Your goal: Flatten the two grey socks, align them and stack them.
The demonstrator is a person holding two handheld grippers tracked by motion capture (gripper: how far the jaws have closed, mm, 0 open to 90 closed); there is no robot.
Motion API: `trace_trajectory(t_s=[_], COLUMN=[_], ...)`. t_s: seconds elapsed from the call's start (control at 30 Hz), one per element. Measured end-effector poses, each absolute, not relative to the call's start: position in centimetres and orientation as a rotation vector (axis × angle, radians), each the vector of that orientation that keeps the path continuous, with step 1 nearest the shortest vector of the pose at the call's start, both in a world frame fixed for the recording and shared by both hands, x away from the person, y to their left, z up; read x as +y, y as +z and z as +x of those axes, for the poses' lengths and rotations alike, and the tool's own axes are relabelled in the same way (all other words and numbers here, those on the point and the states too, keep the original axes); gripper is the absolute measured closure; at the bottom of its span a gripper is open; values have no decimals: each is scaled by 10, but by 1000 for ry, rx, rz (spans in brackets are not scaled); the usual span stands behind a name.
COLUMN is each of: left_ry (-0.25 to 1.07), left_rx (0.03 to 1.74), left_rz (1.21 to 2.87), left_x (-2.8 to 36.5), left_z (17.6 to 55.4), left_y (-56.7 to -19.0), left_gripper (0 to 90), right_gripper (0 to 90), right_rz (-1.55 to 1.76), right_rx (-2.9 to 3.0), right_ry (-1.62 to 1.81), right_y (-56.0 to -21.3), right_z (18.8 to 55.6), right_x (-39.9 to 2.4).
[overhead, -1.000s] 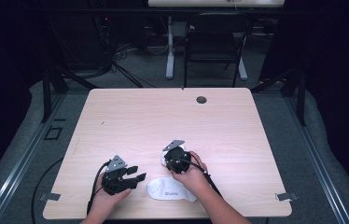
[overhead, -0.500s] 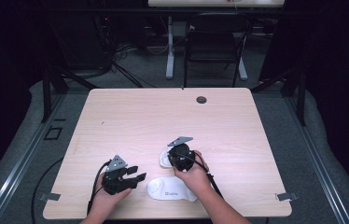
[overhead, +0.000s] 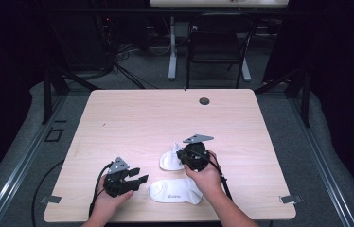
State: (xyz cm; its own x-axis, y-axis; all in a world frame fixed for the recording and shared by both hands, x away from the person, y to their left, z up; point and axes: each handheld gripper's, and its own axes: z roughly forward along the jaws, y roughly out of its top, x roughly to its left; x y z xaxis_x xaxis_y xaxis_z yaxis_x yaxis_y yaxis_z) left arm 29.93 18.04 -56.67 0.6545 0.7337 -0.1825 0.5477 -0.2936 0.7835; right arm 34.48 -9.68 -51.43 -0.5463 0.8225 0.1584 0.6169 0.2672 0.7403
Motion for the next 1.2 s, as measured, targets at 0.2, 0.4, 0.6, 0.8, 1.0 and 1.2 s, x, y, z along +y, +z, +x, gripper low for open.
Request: trace_trajectory(t_s=[0.2,0.4,0.6,0.8,1.0,1.2], left_ry=[268,269,274,262,267,321], left_rx=[1001,998,1000,1012,1007,959], left_rz=[1979,1982,1967,1965,1976,2021], left_x=[180,180,181,177,169,145], left_z=[300,300,300,304,311,332], left_y=[-567,-567,-565,-566,-558,-550], left_gripper=[507,506,508,545,595,683], right_gripper=[869,868,868,866,866,863], right_rz=[1404,1464,1492,1489,1506,1544], right_rx=[2236,2207,2201,2176,2150,2145], right_ry=[1170,1163,1141,1155,1164,1172], right_y=[-515,-523,-532,-534,-542,-549], right_z=[347,347,346,343,341,341], right_x=[-117,-133,-144,-152,-164,-173])
